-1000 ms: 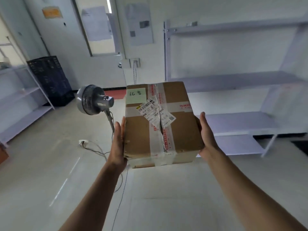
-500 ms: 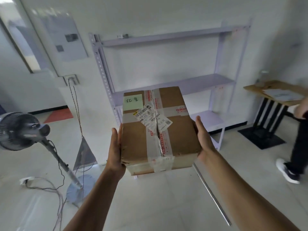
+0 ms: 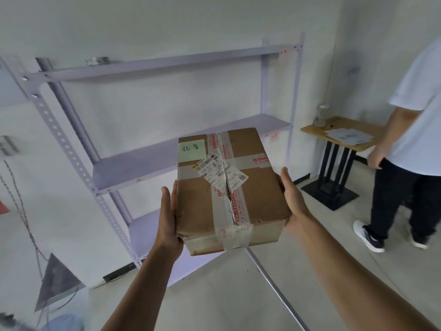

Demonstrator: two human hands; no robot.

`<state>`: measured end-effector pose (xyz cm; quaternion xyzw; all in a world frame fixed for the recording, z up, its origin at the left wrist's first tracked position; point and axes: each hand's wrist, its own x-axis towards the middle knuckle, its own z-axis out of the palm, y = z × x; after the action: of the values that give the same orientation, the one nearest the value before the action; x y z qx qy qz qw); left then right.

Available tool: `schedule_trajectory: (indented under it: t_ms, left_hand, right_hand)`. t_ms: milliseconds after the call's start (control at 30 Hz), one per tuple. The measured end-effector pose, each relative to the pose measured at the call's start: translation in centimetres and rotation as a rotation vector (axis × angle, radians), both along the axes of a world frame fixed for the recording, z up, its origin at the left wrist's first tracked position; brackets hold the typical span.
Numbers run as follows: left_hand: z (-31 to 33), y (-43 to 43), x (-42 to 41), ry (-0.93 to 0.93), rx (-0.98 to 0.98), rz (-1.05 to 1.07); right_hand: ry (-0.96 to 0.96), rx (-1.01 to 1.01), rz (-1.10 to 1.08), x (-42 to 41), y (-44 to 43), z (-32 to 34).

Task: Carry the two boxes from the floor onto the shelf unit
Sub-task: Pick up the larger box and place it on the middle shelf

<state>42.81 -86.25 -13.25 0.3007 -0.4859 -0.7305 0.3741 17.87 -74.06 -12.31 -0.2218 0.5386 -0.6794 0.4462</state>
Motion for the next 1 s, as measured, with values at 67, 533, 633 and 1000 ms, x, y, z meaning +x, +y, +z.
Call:
schedule_trajectory:
  t_ms: [67,533,633,1000]
  left_hand:
    - [0.0,-3.0,-2.2,-0.001,-0.018,-0.032]
    - [1.7,-15.4,-15.8,0.014,-0.024,-0.112]
    - [1.8,-17.0,-18.9,0.004,-0.043,-0.113]
    - [1.9,-22.5,-35.9,0.018,0.023,0.017]
  right_hand:
    - [0.033,0.013,-0.036,-2.1,-2.0,0.4]
    - [-0.03,0.057,-0.174,-14.1,-12.7,1.0]
    - [-0.038,0.05,-0.154,-17.5,-14.9,0.5]
    - [-0.007,0.023,-0.052,-35.7,-23.0,1.2]
